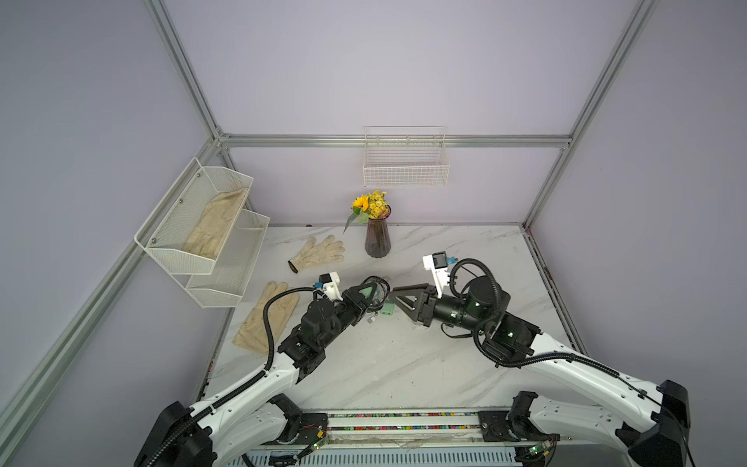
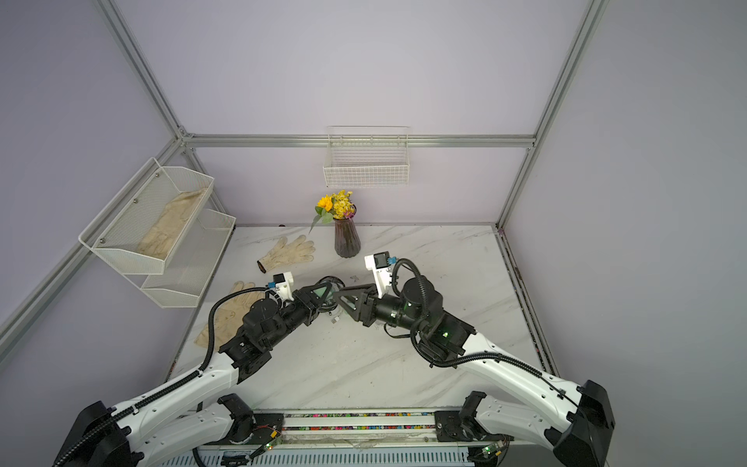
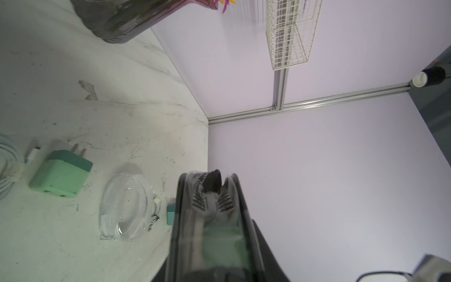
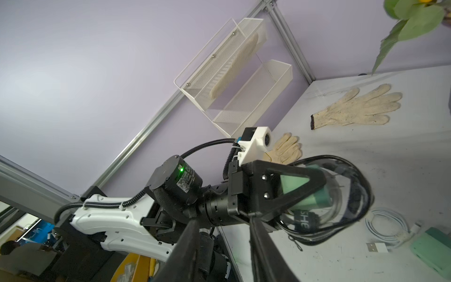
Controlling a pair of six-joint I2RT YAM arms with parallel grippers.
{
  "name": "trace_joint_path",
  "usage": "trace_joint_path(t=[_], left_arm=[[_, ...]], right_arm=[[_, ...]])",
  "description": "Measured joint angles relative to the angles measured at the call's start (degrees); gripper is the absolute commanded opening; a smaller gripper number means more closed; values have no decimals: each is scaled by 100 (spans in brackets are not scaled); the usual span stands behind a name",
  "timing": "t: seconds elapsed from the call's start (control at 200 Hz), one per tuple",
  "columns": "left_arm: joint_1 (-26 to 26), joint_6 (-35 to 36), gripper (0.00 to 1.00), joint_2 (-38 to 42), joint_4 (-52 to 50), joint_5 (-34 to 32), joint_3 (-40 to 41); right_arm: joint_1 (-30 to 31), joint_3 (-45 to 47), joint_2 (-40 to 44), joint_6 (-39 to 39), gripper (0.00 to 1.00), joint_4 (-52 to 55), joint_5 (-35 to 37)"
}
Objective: Pack away charging kits
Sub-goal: Zip the zipper on the storage bag.
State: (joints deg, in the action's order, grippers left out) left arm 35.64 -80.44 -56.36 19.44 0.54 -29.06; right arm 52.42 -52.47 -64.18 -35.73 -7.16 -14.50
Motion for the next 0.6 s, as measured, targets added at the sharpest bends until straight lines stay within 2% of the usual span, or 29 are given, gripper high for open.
trace_joint_path(t=[0.115, 0.245, 0.6], left_arm=[[7, -157, 30, 2, -354, -286, -13], [7, -205, 30, 2, -686, -444, -166], [13, -210, 31, 0, -835, -527, -407]], right_arm=[[457, -142, -579, 361, 34, 295, 575], [568, -136, -903, 568, 34, 535, 966], [577, 4, -1054, 846, 37, 501, 1259]])
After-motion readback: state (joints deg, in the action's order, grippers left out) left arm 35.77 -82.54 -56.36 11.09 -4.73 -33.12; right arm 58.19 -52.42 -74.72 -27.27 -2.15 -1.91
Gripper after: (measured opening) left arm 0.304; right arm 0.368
